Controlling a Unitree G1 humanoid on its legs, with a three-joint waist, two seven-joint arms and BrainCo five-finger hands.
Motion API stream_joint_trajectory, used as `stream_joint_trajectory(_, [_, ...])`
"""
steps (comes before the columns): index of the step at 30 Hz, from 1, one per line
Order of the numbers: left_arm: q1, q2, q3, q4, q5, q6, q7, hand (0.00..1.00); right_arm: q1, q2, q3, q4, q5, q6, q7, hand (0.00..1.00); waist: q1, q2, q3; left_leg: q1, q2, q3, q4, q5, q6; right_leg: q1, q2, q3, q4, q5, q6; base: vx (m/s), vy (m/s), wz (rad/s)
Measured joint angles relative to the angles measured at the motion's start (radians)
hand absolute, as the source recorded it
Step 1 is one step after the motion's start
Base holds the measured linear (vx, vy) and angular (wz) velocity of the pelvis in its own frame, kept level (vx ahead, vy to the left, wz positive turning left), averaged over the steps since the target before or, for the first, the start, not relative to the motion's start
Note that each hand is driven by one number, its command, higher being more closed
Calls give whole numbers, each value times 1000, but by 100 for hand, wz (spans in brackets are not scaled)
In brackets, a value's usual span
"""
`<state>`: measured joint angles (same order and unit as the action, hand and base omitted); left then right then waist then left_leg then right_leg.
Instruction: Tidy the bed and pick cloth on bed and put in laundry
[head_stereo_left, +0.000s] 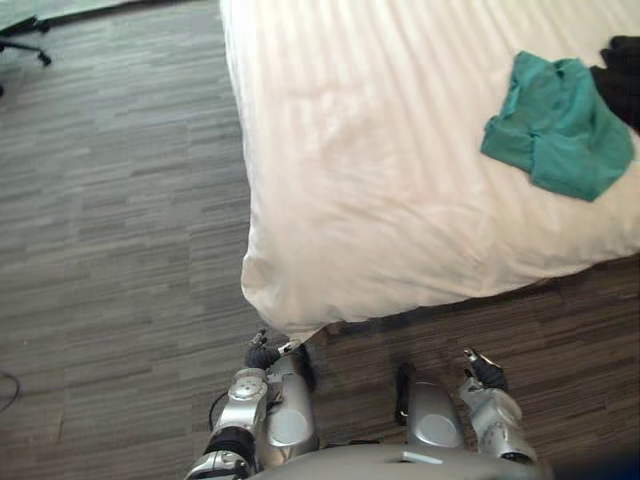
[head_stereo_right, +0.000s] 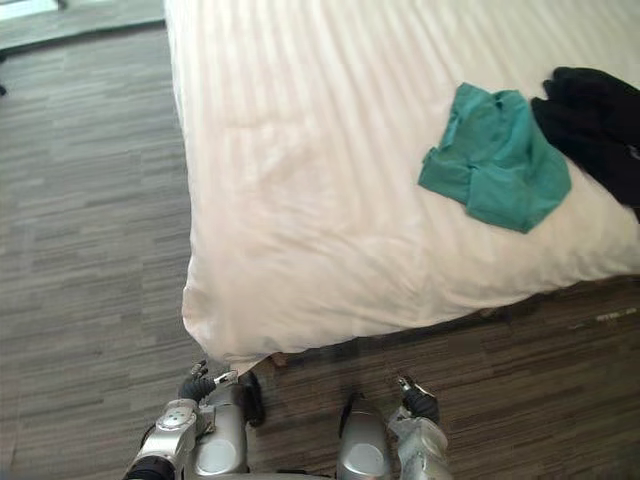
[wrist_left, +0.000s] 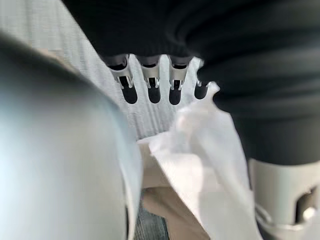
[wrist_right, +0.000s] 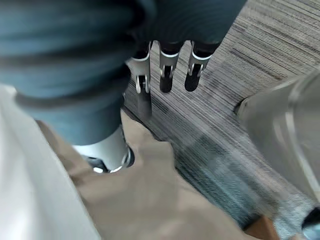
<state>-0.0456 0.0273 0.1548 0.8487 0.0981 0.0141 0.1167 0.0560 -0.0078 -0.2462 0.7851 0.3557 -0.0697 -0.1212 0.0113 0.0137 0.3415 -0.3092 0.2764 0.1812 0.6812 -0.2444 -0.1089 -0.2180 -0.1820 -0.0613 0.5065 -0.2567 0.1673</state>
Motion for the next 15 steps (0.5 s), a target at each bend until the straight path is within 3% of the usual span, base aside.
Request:
stream_joint_trajectory(1, [-8, -11, -4, 0, 0, -2, 0, 0, 8, -5, 1, 5, -26, 6, 3, 0, -5, 22, -16, 6, -4, 5, -30, -48, -8, -21, 2, 9, -2, 17, 15, -96, 322, -42])
stream_joint_trajectory(4, [-21, -1, -43, 16, 1, -3, 3, 0, 5, 15, 6, 41, -69, 24, 10, 0, -19, -43, -36, 13, -72, 29, -118, -28, 22, -35, -48, 8, -80, 87, 36, -139, 220, -6])
stream_joint_trajectory(6, [-27, 1, -69, 45, 2, -1, 14, 0, 7, 26, 5, 40, -87, 22, 10, 0, -21, -49, -42, 13, -92, 35, -135, -13, 40, -16, -61, 2, -151, 128, 36, -166, 163, -4])
stream_joint_trajectory(10, [-35, 4, -86, 48, 34, -2, 23, 0, 8, 27, 22, 43, -116, 22, 7, 0, -20, -58, -48, 13, -98, 101, -159, 11, 72, -2, -71, 8, -260, 217, 1, -135, 118, -34])
stream_joint_trajectory(11, [-35, 7, -90, 52, 52, 0, 24, 0, 10, 27, 25, 49, -117, 21, 5, 0, -19, -60, -49, 22, -87, 128, -168, 13, 80, -2, -68, -5, -286, 261, -18, -140, 65, -77])
stream_joint_trajectory(12, [-40, 11, -97, 66, 53, 0, 28, 0, 9, 22, 25, 56, -117, 21, 5, 0, -12, -59, -50, 49, -62, 172, -198, 21, 94, -11, -55, -28, -283, 280, -69, -137, 27, -89])
stream_joint_trajectory(13, [-41, 13, -96, 76, 54, 0, 32, 0, 9, 20, 28, 55, -117, 20, 4, 0, -14, -57, -50, 61, -47, 191, -209, 31, 98, -25, -51, -42, -224, 263, -98, -156, -8, -107])
stream_joint_trajectory(14, [-34, 20, -97, 87, 54, 3, 36, 0, 10, 19, 36, 57, -117, 19, 2, 0, -18, -50, -52, 102, -20, 229, -247, 47, 83, -46, -25, -67, -63, 196, -116, -128, -44, -86])
stream_joint_trajectory(15, [-28, 23, -97, 87, 54, 3, 36, 0, 13, 19, 43, 65, -117, 19, 1, 0, -19, -54, -60, 122, -12, 249, -267, 58, 78, -49, -21, -80, -3, 169, -123, -125, -85, -94])
